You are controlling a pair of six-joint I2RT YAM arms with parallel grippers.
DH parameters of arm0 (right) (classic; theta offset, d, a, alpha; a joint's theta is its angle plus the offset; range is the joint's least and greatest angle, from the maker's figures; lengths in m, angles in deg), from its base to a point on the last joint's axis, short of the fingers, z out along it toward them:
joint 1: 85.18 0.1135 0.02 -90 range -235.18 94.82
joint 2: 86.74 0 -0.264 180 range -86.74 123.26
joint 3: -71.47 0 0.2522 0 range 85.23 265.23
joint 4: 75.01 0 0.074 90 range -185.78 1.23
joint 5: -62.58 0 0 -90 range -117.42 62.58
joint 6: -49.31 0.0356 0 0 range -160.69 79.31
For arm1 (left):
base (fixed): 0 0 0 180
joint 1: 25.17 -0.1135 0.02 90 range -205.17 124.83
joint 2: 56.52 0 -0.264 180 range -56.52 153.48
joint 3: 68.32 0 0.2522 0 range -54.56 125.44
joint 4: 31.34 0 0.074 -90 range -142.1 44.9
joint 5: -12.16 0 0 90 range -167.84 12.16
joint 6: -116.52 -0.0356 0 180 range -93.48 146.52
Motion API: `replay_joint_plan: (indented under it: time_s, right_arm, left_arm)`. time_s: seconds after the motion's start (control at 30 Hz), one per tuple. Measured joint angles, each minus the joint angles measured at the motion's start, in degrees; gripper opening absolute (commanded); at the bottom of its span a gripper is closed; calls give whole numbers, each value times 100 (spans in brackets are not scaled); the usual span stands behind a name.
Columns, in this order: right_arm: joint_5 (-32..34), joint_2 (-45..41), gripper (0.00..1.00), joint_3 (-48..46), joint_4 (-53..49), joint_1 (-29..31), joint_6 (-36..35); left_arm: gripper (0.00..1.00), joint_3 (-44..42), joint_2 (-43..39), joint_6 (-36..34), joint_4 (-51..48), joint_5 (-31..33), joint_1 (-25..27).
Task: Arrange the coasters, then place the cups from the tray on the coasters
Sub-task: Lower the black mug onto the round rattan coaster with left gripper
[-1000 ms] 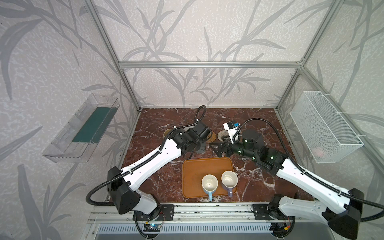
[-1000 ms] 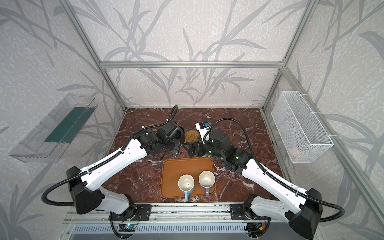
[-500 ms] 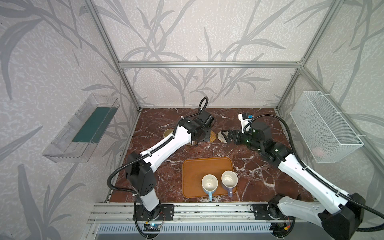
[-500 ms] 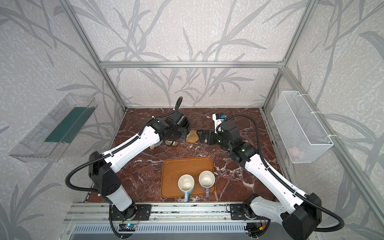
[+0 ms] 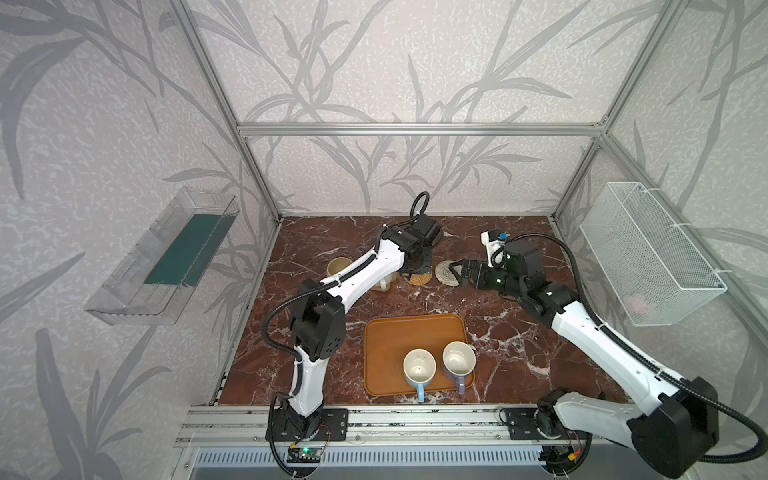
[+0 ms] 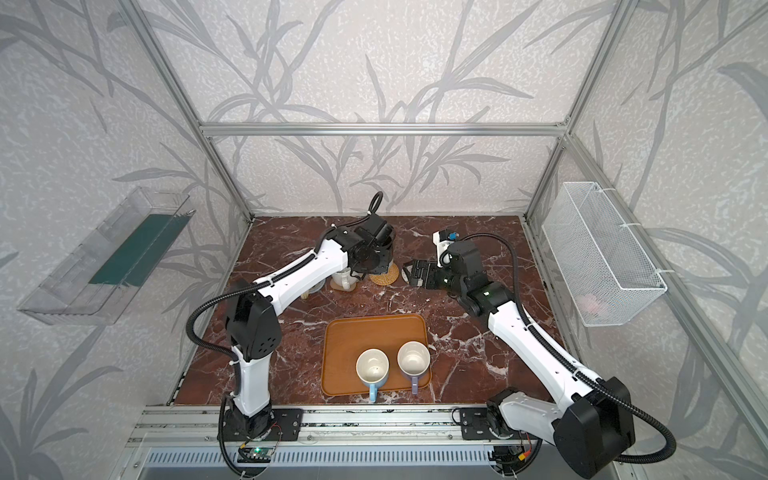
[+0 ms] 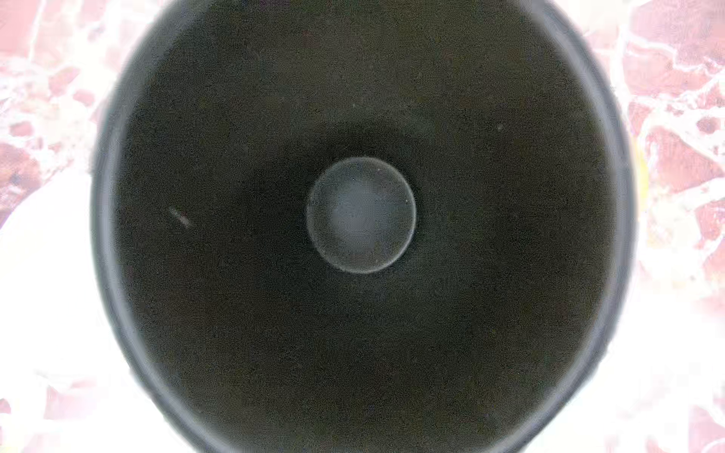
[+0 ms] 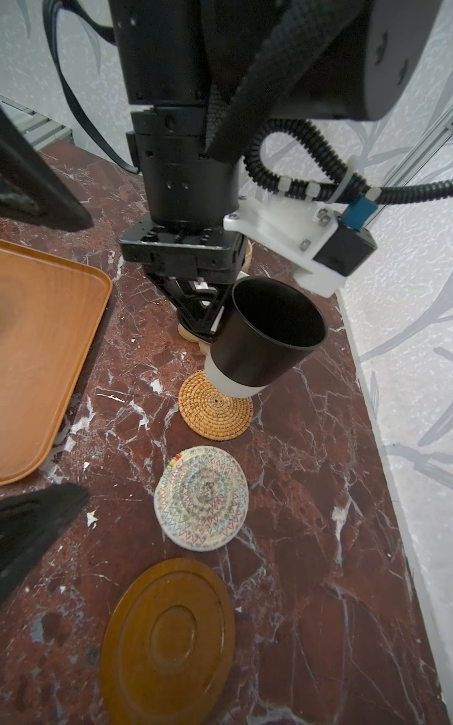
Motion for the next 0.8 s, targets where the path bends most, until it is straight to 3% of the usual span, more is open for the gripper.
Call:
replay_joint_plan:
  time_s: [0.4, 0.8]
  right_arm:
    - [-46, 11, 99, -278, 70, -103, -50]
    - [-175, 153, 99, -382, 179, -122, -48]
  left_arm:
    - [0, 236, 737, 72, 52, 83, -52]
    - [0, 299, 931, 127, 79, 212, -57]
